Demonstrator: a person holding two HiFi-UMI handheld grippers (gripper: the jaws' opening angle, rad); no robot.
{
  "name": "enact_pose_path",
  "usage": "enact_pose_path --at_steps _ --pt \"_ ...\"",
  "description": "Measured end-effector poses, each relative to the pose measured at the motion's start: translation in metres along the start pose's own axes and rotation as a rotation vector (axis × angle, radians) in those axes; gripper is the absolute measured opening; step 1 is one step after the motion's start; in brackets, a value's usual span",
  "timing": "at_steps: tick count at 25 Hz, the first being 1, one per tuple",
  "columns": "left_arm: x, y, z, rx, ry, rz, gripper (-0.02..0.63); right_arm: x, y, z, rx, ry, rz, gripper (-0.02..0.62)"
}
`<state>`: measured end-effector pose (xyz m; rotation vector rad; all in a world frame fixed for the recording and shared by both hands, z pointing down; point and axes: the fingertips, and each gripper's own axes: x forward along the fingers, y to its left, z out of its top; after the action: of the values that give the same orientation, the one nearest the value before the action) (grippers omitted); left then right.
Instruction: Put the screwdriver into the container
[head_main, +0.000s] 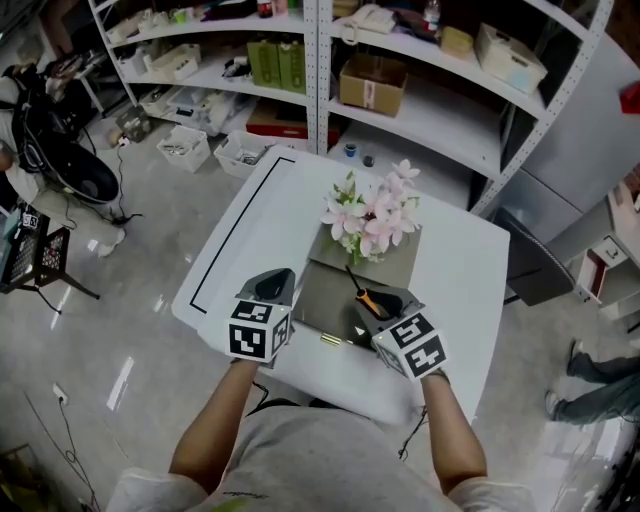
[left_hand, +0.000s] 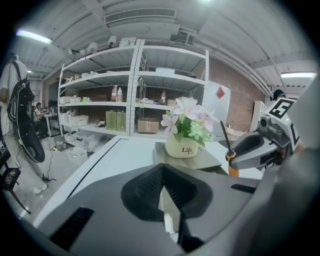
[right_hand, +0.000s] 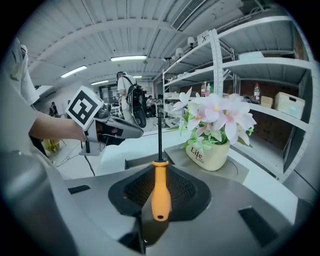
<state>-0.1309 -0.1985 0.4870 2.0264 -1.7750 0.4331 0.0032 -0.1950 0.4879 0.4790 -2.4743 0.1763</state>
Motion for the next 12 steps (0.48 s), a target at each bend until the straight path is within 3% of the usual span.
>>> enact_pose_path --at_steps 5,12 --pt "0.012 -0.001 0.002 0.017 0.013 -0.003 0.003 0.014 -0.001 -0.013 -0.088 0.098 0.051 0.075" --pt "0.023 0.011 -0.001 0.020 0.031 -0.037 0.003 0.033 -0.003 -0.036 -0.174 0.266 0.059 0.075"
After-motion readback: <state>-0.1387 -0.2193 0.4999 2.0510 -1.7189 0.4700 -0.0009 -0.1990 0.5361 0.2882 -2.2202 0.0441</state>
